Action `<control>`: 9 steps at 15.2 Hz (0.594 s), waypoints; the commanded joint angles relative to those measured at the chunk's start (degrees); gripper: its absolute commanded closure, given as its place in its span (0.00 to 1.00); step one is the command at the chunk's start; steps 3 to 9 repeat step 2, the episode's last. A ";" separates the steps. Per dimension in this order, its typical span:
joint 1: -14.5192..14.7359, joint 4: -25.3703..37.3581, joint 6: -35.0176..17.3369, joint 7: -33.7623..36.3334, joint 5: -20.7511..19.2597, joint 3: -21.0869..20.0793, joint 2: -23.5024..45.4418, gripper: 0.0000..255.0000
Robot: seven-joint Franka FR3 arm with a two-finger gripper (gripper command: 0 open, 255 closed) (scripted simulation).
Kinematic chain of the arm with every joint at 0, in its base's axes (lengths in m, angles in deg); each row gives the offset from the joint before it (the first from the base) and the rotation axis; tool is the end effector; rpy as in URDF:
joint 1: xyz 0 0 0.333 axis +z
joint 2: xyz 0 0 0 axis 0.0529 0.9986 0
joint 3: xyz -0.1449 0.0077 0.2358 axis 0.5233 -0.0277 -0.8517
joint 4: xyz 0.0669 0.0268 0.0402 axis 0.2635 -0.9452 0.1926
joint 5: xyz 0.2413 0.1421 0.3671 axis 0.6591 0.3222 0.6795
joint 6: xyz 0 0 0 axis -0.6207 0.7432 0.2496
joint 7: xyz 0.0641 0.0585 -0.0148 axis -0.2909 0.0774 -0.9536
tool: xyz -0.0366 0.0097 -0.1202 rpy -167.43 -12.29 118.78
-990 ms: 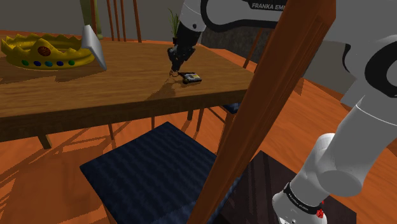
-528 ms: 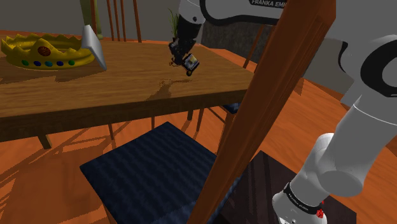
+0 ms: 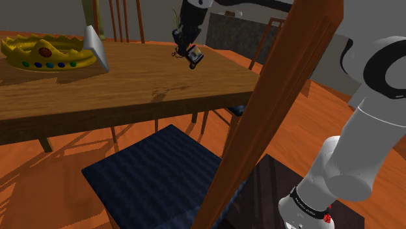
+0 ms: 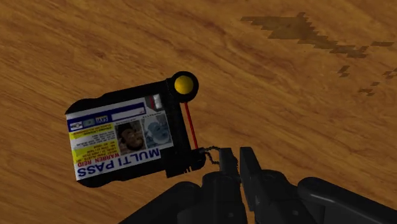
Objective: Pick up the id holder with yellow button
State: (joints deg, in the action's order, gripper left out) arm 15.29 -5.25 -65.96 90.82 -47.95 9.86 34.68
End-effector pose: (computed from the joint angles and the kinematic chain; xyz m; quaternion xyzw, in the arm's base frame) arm 0.6155 0.2440 0.6410 0.9772 0.1085 0.1738 0.0556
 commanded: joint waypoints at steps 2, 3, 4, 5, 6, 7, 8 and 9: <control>0.08 1.64 1.19 -0.18 -0.06 -0.06 0.45 1.00; 0.08 1.64 1.19 -0.18 -0.06 -0.06 0.45 1.00; 0.08 1.64 1.19 -0.18 -0.06 -0.06 0.45 1.00; 0.08 1.64 1.19 -0.18 -0.06 -0.06 0.45 1.00; 0.08 1.64 1.19 -0.18 -0.06 -0.06 0.45 1.00; 0.08 1.64 1.19 -0.18 -0.06 -0.06 0.45 1.00; 0.08 1.64 1.19 -0.18 -0.06 -0.06 0.45 1.00; 0.08 1.64 1.19 -0.18 -0.06 -0.06 0.45 1.00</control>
